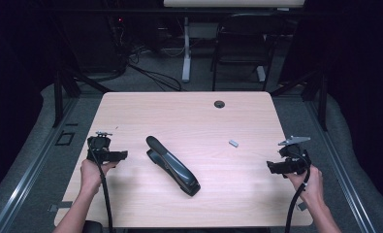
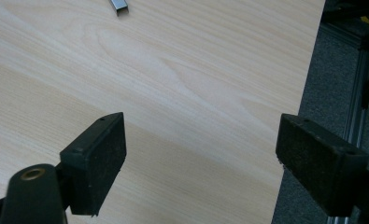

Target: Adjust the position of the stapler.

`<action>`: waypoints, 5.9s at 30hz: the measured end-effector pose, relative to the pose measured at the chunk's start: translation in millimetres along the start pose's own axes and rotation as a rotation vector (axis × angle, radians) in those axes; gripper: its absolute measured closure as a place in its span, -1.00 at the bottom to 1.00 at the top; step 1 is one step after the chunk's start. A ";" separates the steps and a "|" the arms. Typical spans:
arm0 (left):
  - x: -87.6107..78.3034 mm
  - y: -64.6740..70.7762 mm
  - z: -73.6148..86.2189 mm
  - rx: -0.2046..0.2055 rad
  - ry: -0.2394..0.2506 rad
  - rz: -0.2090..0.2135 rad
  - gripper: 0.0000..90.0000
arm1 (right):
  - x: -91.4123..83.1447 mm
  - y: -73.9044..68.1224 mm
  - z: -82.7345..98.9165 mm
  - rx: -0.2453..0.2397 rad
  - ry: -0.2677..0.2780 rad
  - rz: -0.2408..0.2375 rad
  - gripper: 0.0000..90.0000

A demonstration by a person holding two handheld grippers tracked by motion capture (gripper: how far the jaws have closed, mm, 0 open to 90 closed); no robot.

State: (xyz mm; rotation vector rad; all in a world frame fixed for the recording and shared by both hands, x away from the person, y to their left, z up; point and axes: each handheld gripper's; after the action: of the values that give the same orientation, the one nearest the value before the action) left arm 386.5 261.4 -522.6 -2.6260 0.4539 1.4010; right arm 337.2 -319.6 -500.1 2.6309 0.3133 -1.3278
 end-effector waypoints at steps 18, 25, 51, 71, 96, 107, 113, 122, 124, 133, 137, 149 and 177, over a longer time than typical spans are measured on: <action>5.6 4.9 -5.9 -0.011 0.004 -0.023 -0.78 | 13.0 2.4 1.1 -0.026 -0.073 0.016 -0.68; 3.3 2.9 -3.8 -0.018 0.011 -0.013 -0.92 | 15.5 1.4 -2.1 -0.036 -0.069 0.021 -0.68; -0.7 21.4 -6.1 -0.023 0.018 0.043 -0.93 | 23.5 -4.8 -12.3 -0.058 -0.071 -0.041 -0.72; -5.2 47.7 -13.4 0.009 0.068 0.129 -0.23 | 27.0 -7.8 -9.9 -0.080 -0.066 -0.079 -0.88; 10.9 66.3 -28.5 0.088 0.070 0.213 0.93 | 27.8 -7.5 -7.8 -0.092 -0.083 -0.074 -0.87; 15.5 68.7 -33.4 0.094 0.060 0.205 0.99 | 30.1 -9.6 -8.4 -0.101 -0.100 -0.076 -0.86; 19.4 75.8 -36.9 0.116 0.055 0.210 0.99 | 31.0 -8.9 -8.0 -0.093 -0.096 -0.075 -0.86; 25.6 93.8 -42.9 0.163 0.053 0.230 0.99 | 31.1 -9.2 -7.9 -0.096 -0.096 -0.082 -0.86; 26.4 97.1 -43.6 0.167 0.055 0.234 0.99 | 31.2 -9.3 -7.8 -0.096 -0.098 -0.084 -0.86; 28.1 109.0 -45.4 0.192 0.062 0.258 0.99 | 32.0 -9.7 -7.7 -0.102 -0.103 -0.076 -0.86; 29.6 114.1 -46.0 0.208 0.059 0.264 0.99 | 31.8 -9.9 -7.9 -0.106 -0.109 -0.079 -0.86; 32.6 130.6 -46.3 0.249 0.061 0.294 0.99 | 32.2 -9.7 -7.4 -0.101 -0.105 -0.083 -0.86; 41.3 151.9 -46.4 0.306 0.041 0.360 1.00 | 34.2 -8.9 -6.9 -0.102 -0.120 -0.095 -0.86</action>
State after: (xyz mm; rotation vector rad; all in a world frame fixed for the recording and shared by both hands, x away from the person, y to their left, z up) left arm 395.6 97.6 -526.8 -2.4068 1.0963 1.2420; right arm 359.9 -305.6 -524.3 2.4691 0.4801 -1.4511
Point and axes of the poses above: each handheld gripper's, and its own axes: x roughly forward along the jaws, z roughly out of its underside, y roughly to its right, and after that the axes turned 7 degrees about x, right-handed
